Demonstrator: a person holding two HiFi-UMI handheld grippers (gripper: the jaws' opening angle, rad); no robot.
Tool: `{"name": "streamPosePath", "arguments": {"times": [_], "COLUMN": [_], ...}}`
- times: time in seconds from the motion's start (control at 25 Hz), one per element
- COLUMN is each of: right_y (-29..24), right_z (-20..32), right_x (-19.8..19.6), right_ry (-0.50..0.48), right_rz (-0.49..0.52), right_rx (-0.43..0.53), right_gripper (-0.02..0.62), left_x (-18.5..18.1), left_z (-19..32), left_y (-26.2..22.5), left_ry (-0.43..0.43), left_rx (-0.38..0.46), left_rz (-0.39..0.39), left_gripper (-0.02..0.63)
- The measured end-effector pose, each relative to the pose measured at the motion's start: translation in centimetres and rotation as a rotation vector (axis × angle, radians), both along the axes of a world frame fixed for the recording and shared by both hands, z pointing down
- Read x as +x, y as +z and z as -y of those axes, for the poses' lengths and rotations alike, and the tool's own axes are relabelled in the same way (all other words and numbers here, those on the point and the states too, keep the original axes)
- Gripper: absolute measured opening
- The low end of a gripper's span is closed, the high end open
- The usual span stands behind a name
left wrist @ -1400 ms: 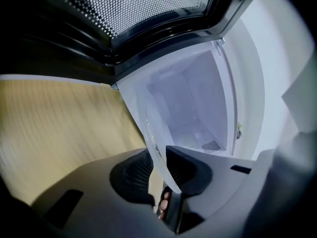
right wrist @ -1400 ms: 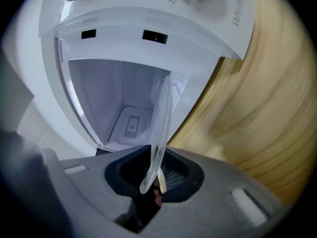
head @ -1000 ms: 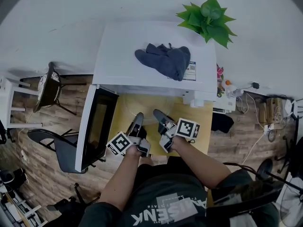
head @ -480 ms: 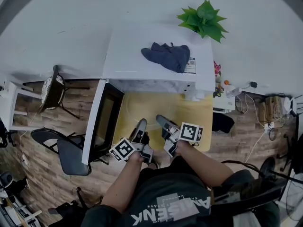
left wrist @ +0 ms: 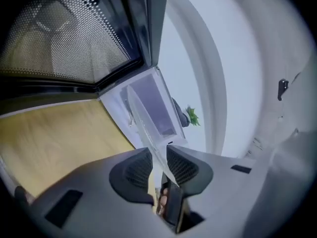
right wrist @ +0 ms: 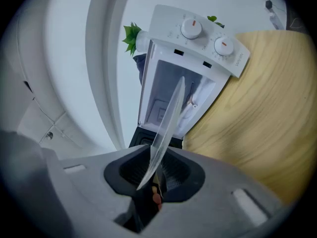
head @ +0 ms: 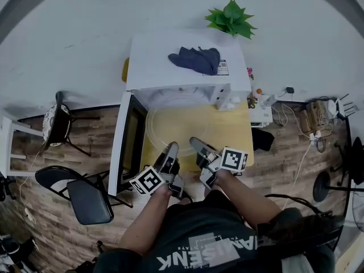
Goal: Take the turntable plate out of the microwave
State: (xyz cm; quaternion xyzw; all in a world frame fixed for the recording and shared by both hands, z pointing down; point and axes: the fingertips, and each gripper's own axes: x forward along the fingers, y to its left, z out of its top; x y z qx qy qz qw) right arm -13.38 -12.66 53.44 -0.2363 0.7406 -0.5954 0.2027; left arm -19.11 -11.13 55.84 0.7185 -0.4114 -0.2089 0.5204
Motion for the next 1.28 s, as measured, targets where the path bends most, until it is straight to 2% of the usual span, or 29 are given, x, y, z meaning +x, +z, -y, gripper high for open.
{"name": "streamPosePath", "arguments": {"times": [0.04, 0.16, 0.24, 0.28, 0.4, 0.48, 0.6, 0.68, 0.76, 0.88, 1.08, 1.28], "right_y": [-0.5, -0.2, -1.7, -2.5, -3.4, -4.5, -5.3, -6.3, -8.0, -7.4, -6.9, -7.9], "right_z": [-0.3, -1.3, -1.9, -2.2, -2.8, -2.9, -2.6, -2.3, -2.3, -2.6, -3.9, -4.8], "right_x": [-0.1, 0.8, 0.4, 0.2, 0.8, 0.9, 1.8, 2.0, 1.5, 2.4, 2.5, 2.2], "right_ry": [0.008, 0.033, 0.044, 0.043, 0.022, 0.003, -0.027, -0.053, -0.088, -0.117, -0.16, -0.189], "right_rz": [0.001, -0.117, -0.051, -0.018, -0.051, -0.026, -0.074, -0.084, -0.034, -0.073, -0.07, -0.053], "right_rx": [0.01, 0.023, 0.032, 0.036, 0.055, 0.07, 0.103, 0.122, 0.129, 0.096, 0.058, 0.089], "right_gripper": [0.072, 0.072, 0.072, 0.072, 0.074, 0.074, 0.074, 0.074, 0.078, 0.079, 0.072, 0.072], "left_x": [0.0, -0.3, -0.5, -0.3, 0.3, 0.6, 0.8, 0.3, -0.7, -1.1, -0.4, -0.1], "left_z": [-0.3, -0.9, -1.5, -1.6, -2.1, -2.3, -2.2, -2.2, -2.7, -3.6, -4.9, -5.8], "left_y": [-0.5, -1.6, -2.0, -2.5, -4.0, -5.1, -7.0, -7.7, -7.3, -7.0, -7.2, -8.4], "left_ry": [0.014, 0.05, 0.064, 0.067, 0.071, 0.06, 0.048, 0.03, 0.003, -0.016, -0.024, -0.045], "left_rx": [0.012, 0.042, 0.044, 0.053, 0.082, 0.1, 0.122, 0.106, 0.043, -0.005, -0.007, 0.019], "left_rz": [-0.001, 0.034, 0.064, 0.053, 0.032, 0.04, 0.066, 0.106, 0.185, 0.245, 0.252, 0.216], "left_gripper": [0.089, 0.089, 0.091, 0.092, 0.092, 0.092, 0.092, 0.092, 0.092, 0.092, 0.087, 0.087]}}
